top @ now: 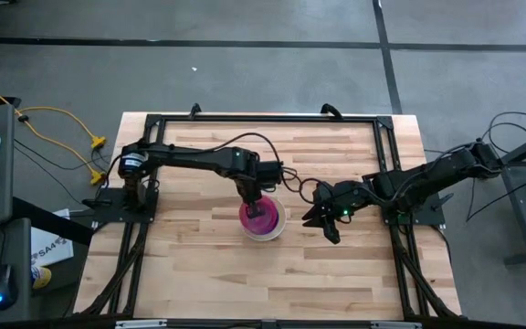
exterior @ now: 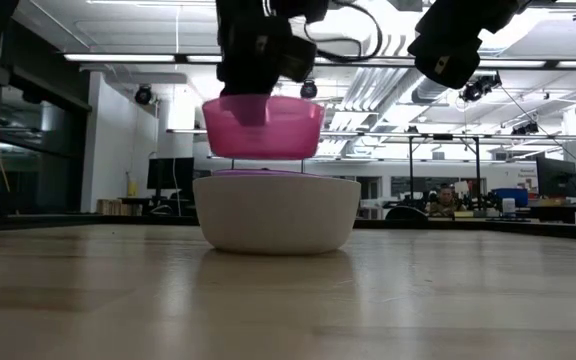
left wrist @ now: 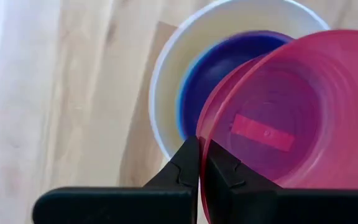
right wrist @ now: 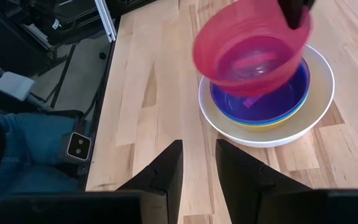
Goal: Nest bowls inside each other
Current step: Stack the red bowl on the violet bowl
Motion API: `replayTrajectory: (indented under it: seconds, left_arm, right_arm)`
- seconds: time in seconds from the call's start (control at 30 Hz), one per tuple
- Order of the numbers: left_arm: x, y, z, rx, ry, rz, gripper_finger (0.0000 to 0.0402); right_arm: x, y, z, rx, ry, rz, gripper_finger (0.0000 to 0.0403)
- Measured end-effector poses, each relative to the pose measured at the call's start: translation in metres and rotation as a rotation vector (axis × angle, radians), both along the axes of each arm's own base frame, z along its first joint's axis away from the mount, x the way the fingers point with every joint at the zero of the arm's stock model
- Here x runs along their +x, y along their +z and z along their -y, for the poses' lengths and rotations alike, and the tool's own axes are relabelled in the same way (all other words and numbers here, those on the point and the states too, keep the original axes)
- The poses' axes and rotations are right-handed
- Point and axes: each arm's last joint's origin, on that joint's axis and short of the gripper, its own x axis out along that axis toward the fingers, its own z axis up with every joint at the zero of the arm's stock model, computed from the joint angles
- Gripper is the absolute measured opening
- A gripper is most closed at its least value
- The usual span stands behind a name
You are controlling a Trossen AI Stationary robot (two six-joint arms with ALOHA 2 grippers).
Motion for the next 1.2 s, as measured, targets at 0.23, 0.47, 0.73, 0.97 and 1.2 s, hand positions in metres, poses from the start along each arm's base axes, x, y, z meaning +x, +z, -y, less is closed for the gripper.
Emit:
replayTrajectory:
  seconds: [0.23,0.47,0.73,0.97,1.2]
  left_arm:
    - [0.000,-0.002,-0.009,-0.037,0.018,-0.007,0.0000]
    - [0.005,-0.012,-0.008,-0.069,0.020,-0.035,0.0000]
    - [0.011,-0.024,-0.008,-0.095,0.013,-0.049,0.0000]
    - [0.017,-0.031,-0.010,-0.103,0.007,-0.040,0.0000]
    - [0.018,-0.034,-0.010,-0.097,-0.011,-0.040,0.0000]
  right_arm:
    - [0.000,0.001,0.000,0.002,0.000,0.007,0.0089]
    - [0.000,0.001,0.000,0.002,0.000,0.007,0.0089]
    - [0.000,0.001,0.000,0.002,0.000,0.008,0.0089]
    - [0.001,0.001,0.000,0.003,0.000,0.011,0.0089]
    - [0.001,0.001,0.000,0.003,0.000,0.012,0.0089]
